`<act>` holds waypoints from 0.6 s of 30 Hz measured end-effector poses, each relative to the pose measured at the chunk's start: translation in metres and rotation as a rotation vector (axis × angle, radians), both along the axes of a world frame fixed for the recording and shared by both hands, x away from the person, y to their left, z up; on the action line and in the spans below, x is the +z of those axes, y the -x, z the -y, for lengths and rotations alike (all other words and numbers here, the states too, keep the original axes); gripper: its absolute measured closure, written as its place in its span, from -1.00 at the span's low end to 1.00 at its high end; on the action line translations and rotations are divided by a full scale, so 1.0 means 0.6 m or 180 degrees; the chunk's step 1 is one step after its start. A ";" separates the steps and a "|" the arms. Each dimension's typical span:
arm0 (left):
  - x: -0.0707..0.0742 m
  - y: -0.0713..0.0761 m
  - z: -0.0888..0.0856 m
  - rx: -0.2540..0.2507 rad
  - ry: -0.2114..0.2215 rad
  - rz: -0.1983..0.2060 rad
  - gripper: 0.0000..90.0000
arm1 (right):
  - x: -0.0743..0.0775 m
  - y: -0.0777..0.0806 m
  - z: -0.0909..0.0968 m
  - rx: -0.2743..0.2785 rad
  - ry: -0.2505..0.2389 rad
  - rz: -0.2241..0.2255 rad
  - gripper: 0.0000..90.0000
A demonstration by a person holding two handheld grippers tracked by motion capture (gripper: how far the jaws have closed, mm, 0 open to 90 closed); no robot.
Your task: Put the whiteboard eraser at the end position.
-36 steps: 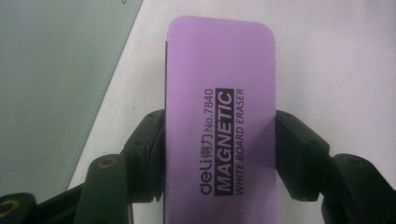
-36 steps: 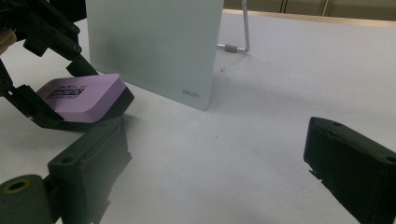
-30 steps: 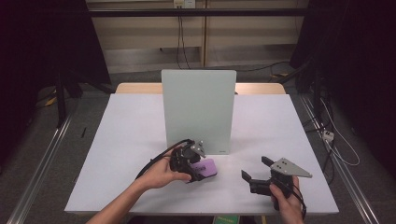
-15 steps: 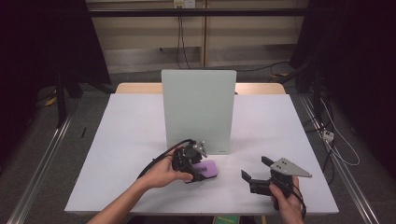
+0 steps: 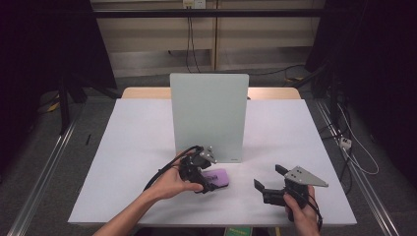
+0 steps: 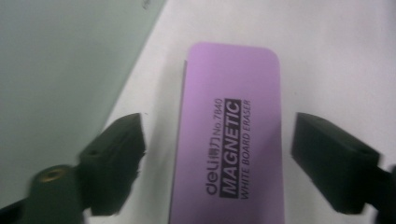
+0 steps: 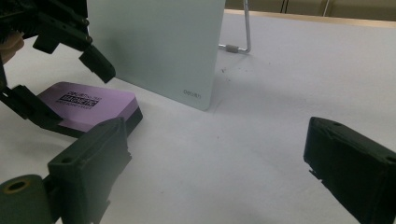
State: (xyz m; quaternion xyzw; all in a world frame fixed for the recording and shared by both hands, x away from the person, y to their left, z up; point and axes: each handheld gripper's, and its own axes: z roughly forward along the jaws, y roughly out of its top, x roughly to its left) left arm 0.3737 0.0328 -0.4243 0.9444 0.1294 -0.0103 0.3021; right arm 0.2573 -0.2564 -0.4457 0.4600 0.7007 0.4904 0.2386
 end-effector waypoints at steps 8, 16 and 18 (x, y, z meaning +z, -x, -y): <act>0.021 -0.002 -0.034 0.0269 0.0342 0.0020 -0.86 | 0.000 -0.001 -0.001 0.0005 0.0010 -0.0006 -0.86; 0.030 0.005 -0.077 0.0547 0.0691 0.0093 -0.87 | -0.001 -0.001 -0.002 0.0015 0.0018 -0.0009 -0.86; 0.031 0.006 -0.087 0.0605 0.0735 0.0158 -0.87 | -0.001 -0.001 -0.002 0.0012 0.0017 -0.0010 -0.86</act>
